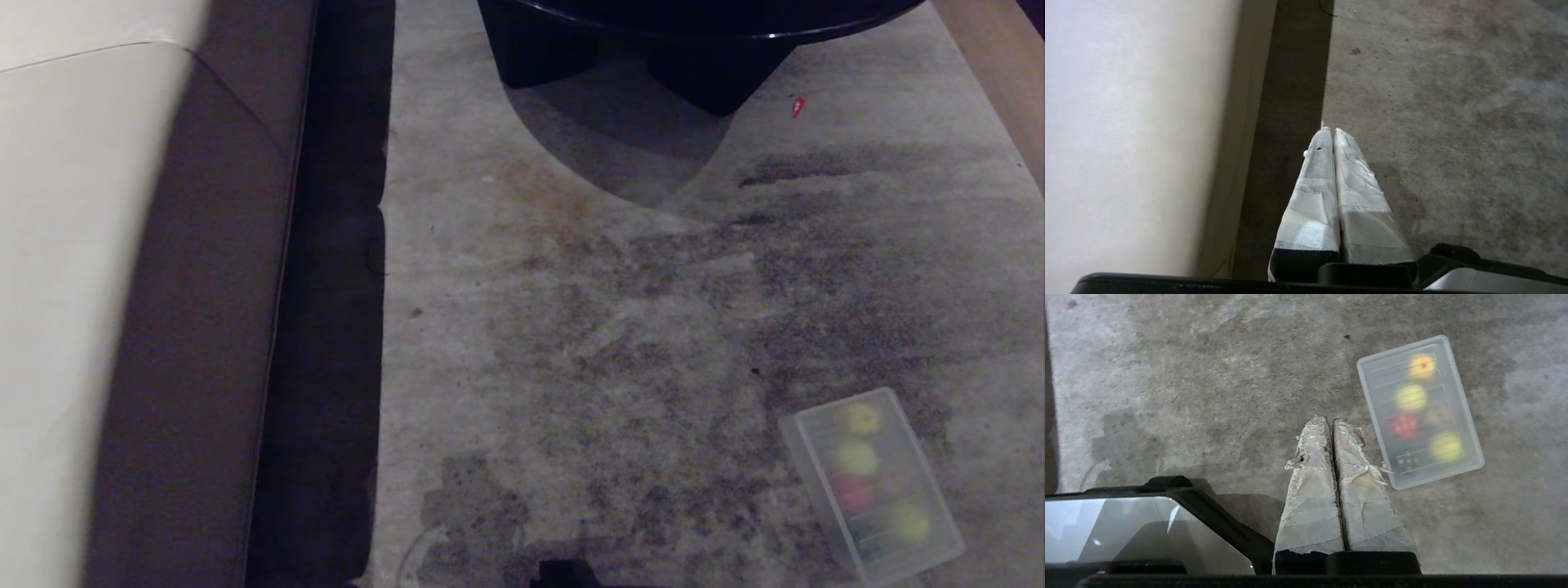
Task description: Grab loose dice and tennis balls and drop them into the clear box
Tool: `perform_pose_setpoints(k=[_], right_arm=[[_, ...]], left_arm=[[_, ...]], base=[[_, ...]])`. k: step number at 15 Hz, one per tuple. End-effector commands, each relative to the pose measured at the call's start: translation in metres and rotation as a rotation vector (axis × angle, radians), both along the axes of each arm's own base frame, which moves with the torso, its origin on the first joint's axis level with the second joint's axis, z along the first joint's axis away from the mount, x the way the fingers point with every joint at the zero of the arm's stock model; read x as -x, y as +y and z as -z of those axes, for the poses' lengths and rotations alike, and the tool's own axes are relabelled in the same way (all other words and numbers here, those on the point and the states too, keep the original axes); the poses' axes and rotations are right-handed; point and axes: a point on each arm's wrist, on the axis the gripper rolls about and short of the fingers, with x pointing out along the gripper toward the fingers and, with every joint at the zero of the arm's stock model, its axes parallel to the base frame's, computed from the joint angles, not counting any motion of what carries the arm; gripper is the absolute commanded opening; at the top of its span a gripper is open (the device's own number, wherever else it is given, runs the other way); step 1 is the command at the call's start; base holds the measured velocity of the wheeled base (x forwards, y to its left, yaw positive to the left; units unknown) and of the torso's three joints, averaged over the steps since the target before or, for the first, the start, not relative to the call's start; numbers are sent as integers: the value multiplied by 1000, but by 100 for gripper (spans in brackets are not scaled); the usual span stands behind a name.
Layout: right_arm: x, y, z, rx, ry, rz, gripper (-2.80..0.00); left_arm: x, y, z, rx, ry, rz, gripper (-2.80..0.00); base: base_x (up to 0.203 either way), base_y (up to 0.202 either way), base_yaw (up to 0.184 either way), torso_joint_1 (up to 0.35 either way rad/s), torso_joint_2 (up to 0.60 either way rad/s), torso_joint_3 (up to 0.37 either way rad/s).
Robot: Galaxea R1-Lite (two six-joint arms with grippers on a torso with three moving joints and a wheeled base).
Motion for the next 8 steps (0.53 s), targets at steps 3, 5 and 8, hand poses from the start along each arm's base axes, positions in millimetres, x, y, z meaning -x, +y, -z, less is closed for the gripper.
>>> perform_pose_setpoints(k=[3, 5, 8], right_arm=[[0, 0, 0, 0, 5, 1, -280], [0, 0, 0, 0, 4, 1, -280], [0, 0, 0, 0, 4, 1, -280]], left_arm=[[0, 0, 0, 5, -2, -1, -280], [0, 0, 0, 6, -2, -1, -280], [0, 0, 0, 9, -2, -3, -280]], base=[[0, 0, 0, 0, 1, 51], [0, 0, 0, 5, 1, 192], [0, 0, 0, 1, 5, 197]])
